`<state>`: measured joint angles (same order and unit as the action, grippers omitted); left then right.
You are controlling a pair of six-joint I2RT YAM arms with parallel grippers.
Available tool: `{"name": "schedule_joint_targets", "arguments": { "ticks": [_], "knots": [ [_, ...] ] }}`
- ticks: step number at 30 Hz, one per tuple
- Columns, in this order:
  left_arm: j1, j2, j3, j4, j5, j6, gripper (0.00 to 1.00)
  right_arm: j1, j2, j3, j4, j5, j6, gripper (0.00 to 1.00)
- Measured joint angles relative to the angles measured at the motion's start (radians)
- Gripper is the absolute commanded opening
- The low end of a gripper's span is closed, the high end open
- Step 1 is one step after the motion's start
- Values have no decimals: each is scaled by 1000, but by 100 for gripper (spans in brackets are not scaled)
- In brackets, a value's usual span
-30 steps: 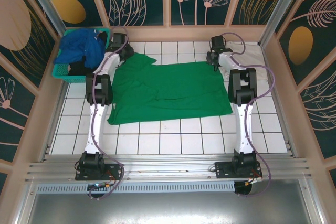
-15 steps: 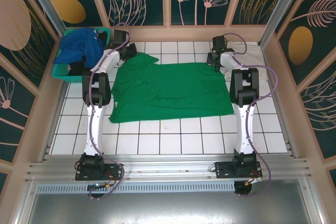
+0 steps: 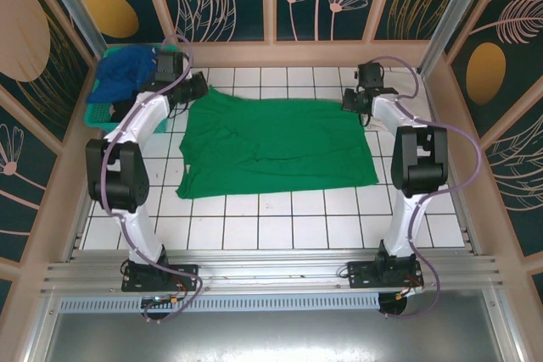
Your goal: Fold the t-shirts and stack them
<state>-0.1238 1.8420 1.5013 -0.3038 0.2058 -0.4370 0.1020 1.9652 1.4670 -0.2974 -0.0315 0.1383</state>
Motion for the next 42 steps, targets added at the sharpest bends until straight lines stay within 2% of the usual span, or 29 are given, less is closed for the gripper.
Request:
{"name": "schedule_joint_targets", "arguments": {
  "ticks": [5,11,15,21,34,36,39,42],
  "knots": [
    [0,-214,-285,40,6,-2,0,-38,-84,-165,63,-75,-3,0],
    [0,-455,-581,117,4,-26,0,-56,-109,-269,111,-114,-2,0],
    [0,-532,-721,147,8,-56,0,-62,-120,-313,132,-130,2,1],
    [0,-560,-804,150,18,-80,0,-66,-164,-359,142,-136,9,0],
    [0,-666,-829,151,-11,-104,0,-76,-195,-422,152,-142,28,1],
    [0,-671,-859,154,-8,-111,0,-76,-195,-431,152,-142,30,7],
    [0,-676,-909,156,-1,-122,0,-76,-195,-436,151,-134,37,8],
    [0,-676,-944,155,0,-130,0,-76,-195,-436,148,-117,52,15]
  ]
}}
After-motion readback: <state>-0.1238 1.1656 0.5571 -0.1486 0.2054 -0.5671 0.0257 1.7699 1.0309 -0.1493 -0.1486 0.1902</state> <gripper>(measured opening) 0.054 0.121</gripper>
